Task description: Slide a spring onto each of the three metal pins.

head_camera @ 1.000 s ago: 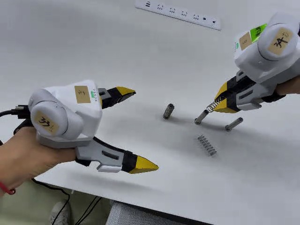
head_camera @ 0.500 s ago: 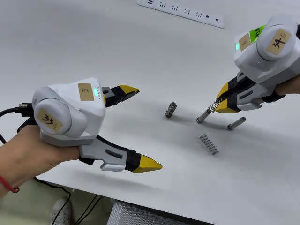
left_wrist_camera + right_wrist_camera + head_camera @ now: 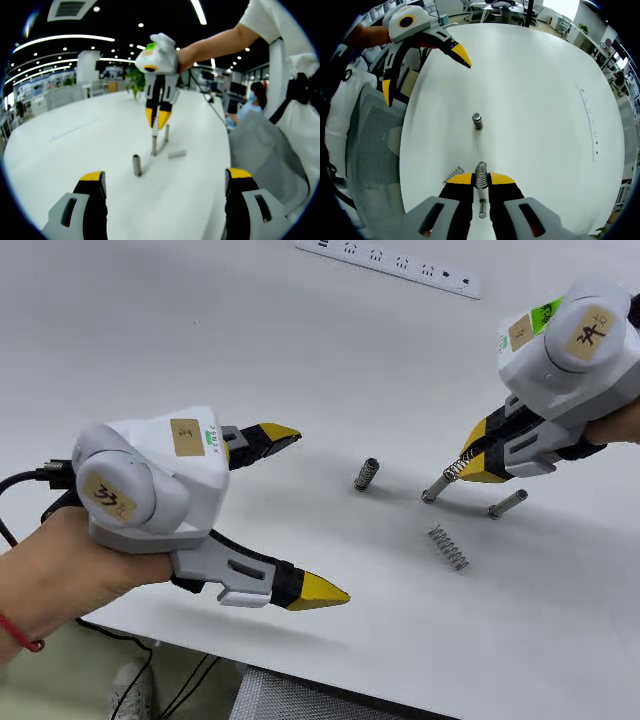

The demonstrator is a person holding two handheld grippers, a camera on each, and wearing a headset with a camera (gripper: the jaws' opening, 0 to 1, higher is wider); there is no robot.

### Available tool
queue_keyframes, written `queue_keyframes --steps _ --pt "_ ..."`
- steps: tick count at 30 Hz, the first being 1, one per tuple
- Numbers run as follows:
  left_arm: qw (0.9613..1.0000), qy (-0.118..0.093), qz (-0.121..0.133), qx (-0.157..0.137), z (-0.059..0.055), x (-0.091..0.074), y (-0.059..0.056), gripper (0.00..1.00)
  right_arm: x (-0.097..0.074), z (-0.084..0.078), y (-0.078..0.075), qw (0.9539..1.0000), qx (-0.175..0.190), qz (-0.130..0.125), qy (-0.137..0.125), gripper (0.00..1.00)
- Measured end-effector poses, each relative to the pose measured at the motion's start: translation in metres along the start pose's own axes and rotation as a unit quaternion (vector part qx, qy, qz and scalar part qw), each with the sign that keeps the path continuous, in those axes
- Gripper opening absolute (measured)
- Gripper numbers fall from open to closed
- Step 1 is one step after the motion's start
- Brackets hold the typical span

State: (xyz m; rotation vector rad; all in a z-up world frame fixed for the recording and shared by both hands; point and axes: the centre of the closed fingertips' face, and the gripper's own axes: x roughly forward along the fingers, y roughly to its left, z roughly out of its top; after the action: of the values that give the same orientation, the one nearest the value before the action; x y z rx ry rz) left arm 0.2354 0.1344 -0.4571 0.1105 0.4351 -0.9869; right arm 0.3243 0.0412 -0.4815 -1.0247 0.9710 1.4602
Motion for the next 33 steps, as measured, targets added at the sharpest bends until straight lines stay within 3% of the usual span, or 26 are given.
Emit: queue_keyframes --steps 33 --pt "1.0000 -0.004 -0.004 -0.006 -0.005 0.000 0.002 0.99 0.023 -0.001 0.002 0.9998 -0.011 0.002 0.018 0.12"
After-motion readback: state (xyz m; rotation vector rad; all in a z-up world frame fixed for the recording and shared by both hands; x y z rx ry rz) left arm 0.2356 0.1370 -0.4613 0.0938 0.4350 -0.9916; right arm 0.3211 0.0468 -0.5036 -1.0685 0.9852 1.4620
